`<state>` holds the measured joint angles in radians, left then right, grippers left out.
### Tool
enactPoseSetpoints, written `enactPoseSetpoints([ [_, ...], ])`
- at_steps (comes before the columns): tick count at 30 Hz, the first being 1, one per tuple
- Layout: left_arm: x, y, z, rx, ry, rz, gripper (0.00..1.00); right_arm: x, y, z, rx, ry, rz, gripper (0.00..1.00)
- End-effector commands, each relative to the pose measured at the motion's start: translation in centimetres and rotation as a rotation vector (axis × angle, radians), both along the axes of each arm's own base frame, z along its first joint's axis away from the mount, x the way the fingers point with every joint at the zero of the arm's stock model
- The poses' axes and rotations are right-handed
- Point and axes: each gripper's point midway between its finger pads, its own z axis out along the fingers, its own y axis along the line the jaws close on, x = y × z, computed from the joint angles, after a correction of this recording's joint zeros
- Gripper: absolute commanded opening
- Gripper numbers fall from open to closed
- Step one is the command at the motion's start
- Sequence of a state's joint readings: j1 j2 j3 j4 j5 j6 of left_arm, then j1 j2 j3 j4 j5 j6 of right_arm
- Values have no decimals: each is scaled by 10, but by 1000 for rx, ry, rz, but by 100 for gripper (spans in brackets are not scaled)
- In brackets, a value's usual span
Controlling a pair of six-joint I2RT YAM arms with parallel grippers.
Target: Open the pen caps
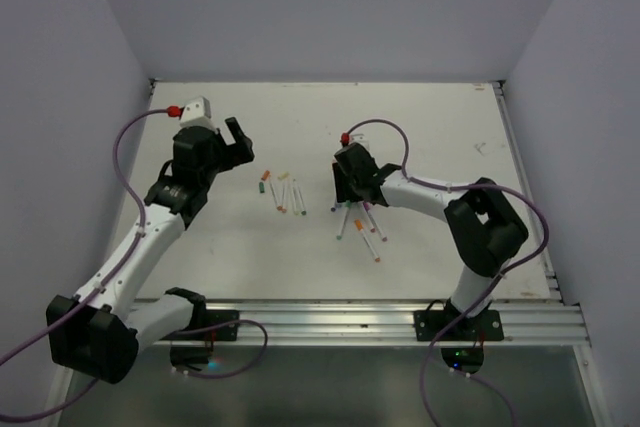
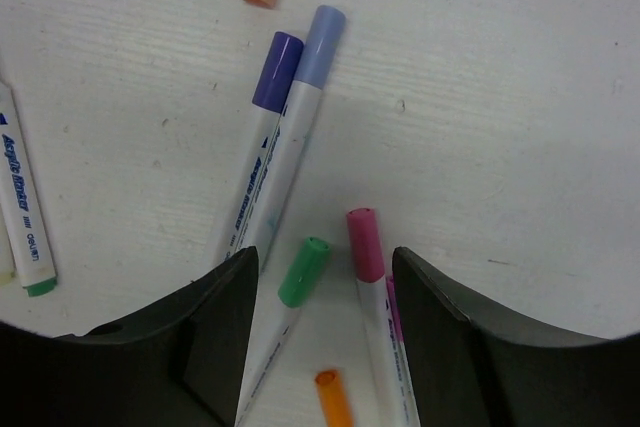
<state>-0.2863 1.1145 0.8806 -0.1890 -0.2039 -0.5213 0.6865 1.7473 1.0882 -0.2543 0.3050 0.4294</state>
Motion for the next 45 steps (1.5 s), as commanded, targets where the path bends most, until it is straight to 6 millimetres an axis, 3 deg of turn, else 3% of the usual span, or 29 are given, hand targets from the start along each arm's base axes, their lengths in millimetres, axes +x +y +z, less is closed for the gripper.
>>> enactPoseSetpoints([
  [1,-14,18,14,96,-14,11,100,11,16,4,52,-7,-9,60],
  [5,-25,25,20,119,-37,18,100,13,18,-5,48,4,-13,56],
  [9,-27,25,12,120,-20,10,100,14,21,-12,50,15,-13,55],
  [18,-24,17,2,102,-3,-23,100,19,15,17,61,-50,-35,54],
  [31,-24,14,-5,99,13,-32,100,26,28,16,96,-42,-29,54],
  [37,-24,13,-5,98,13,-36,100,30,31,2,79,-23,-37,53],
  [45,-25,14,-5,100,11,-34,100,25,18,-17,36,0,-62,47],
])
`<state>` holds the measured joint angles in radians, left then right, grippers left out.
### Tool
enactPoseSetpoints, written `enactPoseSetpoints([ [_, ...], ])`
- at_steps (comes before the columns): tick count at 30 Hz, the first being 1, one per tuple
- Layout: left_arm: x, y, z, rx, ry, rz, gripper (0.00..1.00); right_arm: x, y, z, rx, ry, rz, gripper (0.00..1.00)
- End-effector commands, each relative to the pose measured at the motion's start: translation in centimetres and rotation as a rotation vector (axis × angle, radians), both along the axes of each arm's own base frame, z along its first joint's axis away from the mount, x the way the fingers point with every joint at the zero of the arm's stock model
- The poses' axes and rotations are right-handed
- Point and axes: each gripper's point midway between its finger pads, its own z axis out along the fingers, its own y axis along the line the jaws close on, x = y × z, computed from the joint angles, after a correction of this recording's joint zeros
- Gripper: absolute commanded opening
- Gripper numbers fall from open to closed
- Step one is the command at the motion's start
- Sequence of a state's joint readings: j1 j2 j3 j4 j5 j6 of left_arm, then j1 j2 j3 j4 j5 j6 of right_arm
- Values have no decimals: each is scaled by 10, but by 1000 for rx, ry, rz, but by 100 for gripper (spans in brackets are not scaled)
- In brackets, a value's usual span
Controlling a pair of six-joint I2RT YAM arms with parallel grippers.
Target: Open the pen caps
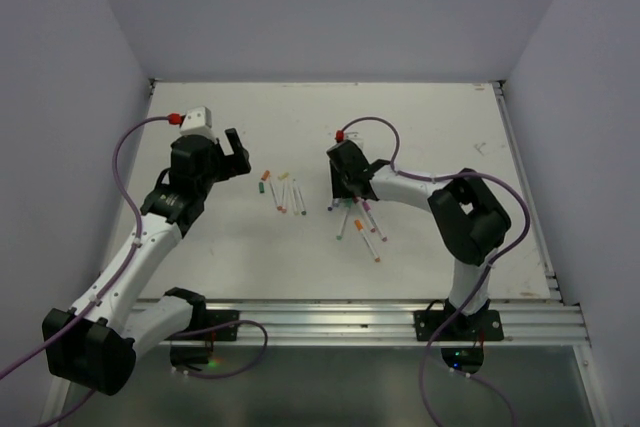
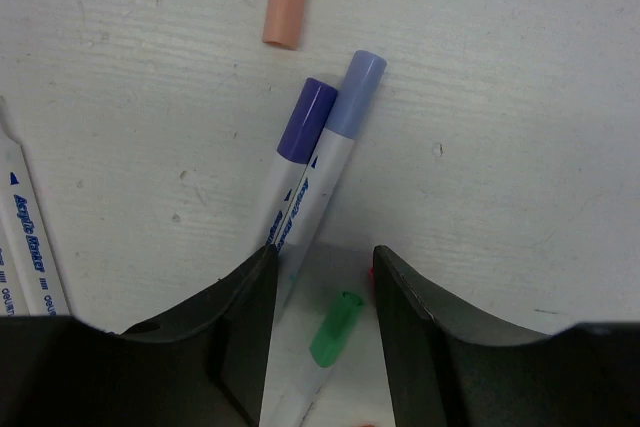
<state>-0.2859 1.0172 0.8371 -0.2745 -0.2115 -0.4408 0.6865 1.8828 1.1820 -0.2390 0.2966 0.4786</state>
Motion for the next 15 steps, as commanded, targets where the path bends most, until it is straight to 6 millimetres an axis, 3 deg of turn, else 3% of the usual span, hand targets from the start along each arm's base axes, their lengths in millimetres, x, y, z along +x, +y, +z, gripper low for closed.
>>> enactPoseSetpoints([
  [1,2,2,2,14,-16,-7,100,6,-2,2,13,-28,-29,47],
  [9,2,0,-2,9,-7,-16,100,13,-23,-7,-24,-15,-57,41],
  [15,3,-2,-2,5,-4,-22,100,19,-19,-13,-36,-8,-27,39],
])
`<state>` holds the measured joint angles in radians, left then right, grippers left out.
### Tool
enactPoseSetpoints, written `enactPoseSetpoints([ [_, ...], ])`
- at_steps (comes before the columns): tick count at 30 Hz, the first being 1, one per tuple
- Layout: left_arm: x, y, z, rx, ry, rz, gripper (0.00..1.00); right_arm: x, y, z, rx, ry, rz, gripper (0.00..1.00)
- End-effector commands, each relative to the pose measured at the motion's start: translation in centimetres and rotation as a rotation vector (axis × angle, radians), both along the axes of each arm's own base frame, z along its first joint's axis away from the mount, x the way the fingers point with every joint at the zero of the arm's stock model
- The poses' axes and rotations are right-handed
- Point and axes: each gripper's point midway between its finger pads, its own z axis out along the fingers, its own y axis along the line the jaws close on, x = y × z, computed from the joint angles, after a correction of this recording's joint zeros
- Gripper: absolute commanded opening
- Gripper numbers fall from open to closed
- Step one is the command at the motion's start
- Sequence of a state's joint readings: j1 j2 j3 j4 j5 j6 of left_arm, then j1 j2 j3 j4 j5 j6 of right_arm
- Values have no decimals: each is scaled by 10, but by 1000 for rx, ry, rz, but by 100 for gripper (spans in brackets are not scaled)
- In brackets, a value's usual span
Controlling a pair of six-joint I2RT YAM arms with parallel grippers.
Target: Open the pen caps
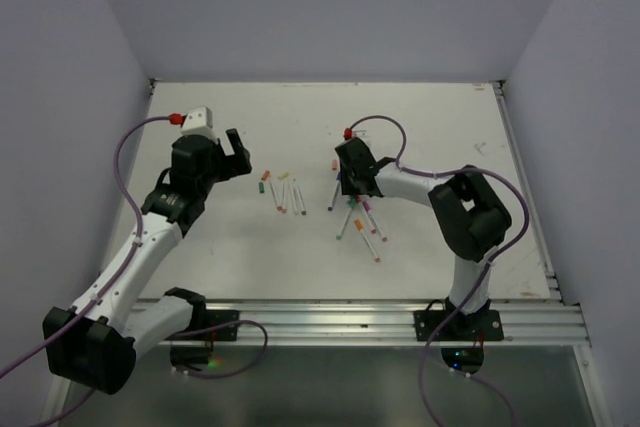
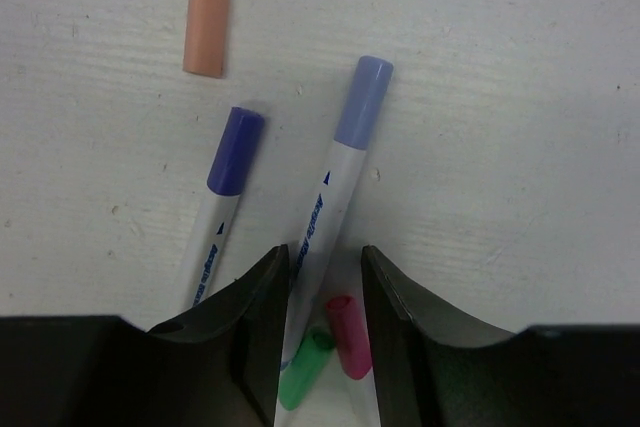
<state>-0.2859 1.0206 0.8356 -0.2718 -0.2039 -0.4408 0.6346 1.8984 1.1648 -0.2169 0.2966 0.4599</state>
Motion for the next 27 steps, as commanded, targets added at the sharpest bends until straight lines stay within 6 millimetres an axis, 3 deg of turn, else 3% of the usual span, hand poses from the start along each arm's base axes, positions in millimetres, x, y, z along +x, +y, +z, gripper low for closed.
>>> enactPoseSetpoints([
  [1,4,-1,0,6,-10,-16,100,9,3,-4,-18,-13,13,38],
  [6,4,-5,3,-14,-12,-31,100,16,-1,-12,-25,-2,0,26],
  [11,4,-15,11,-73,-22,-58,100,29,-1,5,-26,-51,10,18],
  [16,6,-39,21,-183,-22,-134,100,44,6,44,0,-154,40,7],
  [19,8,-59,30,-273,-26,-201,100,49,8,73,27,-223,55,1],
  [20,8,-65,34,-312,-27,-214,100,51,9,91,50,-265,63,0],
  [23,11,-85,43,-409,-26,-283,100,44,16,110,111,-303,99,0],
  [24,11,-91,42,-433,-14,-307,100,40,18,128,145,-338,111,0],
  [27,16,-101,47,-500,-21,-327,100,25,29,143,209,-366,172,0],
])
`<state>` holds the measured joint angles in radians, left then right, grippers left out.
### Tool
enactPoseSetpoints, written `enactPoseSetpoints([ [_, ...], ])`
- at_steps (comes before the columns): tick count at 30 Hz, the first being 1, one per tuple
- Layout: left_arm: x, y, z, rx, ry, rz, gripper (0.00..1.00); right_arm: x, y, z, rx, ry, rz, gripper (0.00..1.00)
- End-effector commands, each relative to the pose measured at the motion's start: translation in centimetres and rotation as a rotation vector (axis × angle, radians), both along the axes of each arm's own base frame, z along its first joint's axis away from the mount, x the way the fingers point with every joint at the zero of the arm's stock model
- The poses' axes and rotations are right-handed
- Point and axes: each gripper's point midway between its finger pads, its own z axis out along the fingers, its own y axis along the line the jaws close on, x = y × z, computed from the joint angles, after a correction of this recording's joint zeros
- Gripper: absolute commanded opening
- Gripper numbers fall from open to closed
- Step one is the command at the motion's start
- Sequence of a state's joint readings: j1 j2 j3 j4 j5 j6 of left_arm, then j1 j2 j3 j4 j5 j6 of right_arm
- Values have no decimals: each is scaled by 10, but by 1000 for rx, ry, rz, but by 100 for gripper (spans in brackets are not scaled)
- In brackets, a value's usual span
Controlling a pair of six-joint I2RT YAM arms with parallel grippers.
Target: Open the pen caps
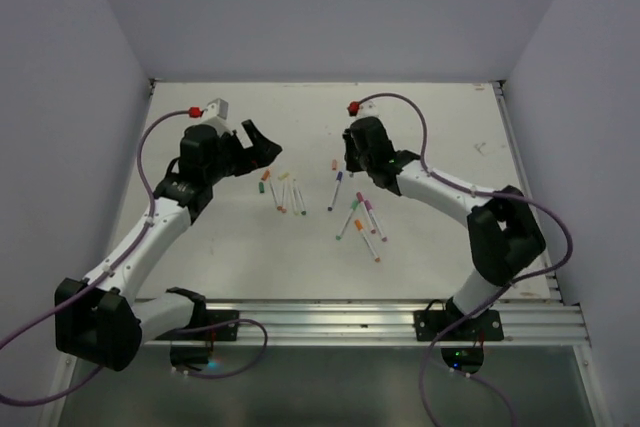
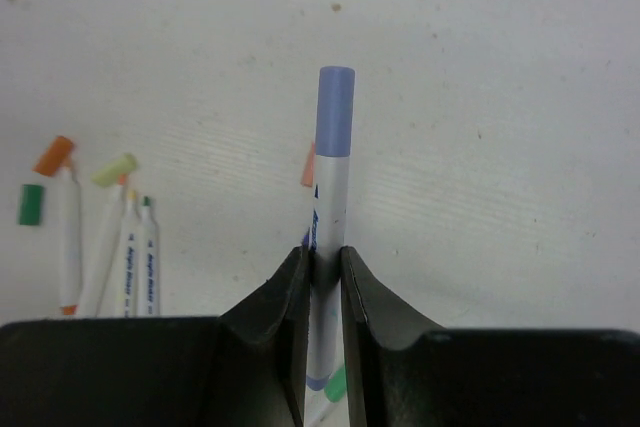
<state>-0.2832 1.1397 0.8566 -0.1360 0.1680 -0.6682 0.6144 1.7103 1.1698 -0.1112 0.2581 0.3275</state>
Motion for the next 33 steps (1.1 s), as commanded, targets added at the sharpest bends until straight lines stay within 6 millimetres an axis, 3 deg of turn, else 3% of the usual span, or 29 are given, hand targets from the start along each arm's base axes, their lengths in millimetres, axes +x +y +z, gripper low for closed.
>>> enactPoseSetpoints([
  [1,12,-27,52,-173,-115,-77,100,-11,20,56,120,-136,101,0],
  [4,18,-40,53,-198,-106,-97,100,-30,36,80,151,-199,175,0],
  [8,20,-73,54,-207,-91,-145,99,-55,59,100,191,-261,268,0],
  [16,23,-104,38,-228,-44,-151,84,-75,77,111,202,-290,338,0],
  [20,23,-108,29,-219,-27,-150,76,-79,82,112,202,-297,357,0],
  [26,24,-112,24,-225,-15,-160,58,-84,89,112,208,-300,380,0],
  [33,22,-114,24,-235,-17,-168,21,-87,92,106,211,-288,396,0],
])
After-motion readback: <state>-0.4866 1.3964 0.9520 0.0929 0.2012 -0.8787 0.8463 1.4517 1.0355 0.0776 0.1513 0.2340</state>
